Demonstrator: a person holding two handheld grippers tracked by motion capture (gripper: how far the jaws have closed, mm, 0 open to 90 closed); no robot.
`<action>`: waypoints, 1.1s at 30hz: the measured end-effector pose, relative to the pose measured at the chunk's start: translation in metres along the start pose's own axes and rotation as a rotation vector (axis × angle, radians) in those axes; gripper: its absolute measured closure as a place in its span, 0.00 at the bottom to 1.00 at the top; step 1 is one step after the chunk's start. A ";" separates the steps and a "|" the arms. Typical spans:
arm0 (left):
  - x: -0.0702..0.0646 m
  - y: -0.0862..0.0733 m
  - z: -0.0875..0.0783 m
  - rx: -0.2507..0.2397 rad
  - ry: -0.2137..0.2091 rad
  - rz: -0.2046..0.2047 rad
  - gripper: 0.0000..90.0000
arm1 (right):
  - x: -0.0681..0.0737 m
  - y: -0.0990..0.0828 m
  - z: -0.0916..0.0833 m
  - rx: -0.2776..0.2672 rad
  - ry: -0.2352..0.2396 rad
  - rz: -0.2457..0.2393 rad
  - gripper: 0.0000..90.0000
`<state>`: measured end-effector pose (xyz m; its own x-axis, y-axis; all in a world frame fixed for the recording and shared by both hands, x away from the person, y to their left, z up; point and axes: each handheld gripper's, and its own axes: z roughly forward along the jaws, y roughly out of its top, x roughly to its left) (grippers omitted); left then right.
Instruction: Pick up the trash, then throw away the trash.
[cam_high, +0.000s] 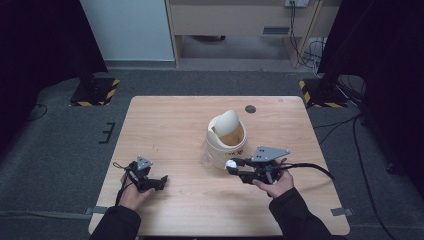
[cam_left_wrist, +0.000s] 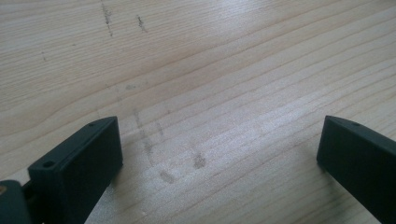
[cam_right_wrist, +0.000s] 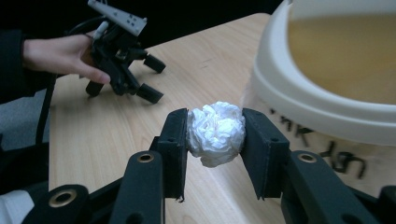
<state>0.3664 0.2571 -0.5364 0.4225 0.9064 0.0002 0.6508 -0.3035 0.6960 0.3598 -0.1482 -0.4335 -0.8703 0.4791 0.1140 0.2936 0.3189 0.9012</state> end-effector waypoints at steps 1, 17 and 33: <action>0.000 0.000 0.000 0.000 0.000 0.000 0.00 | -0.002 0.001 -0.003 -0.007 -0.006 0.003 0.69; 0.000 0.000 0.000 0.000 0.000 0.000 0.00 | -0.021 0.018 -0.039 -0.120 -0.075 0.035 0.69; 0.000 0.000 0.000 0.000 0.001 0.001 0.00 | -0.036 0.032 -0.057 -0.194 -0.126 0.051 0.69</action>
<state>0.3664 0.2570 -0.5364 0.4225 0.9064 0.0011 0.6505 -0.3041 0.6959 0.3787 -0.2016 -0.3849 -0.7964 0.5929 0.1195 0.2441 0.1342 0.9604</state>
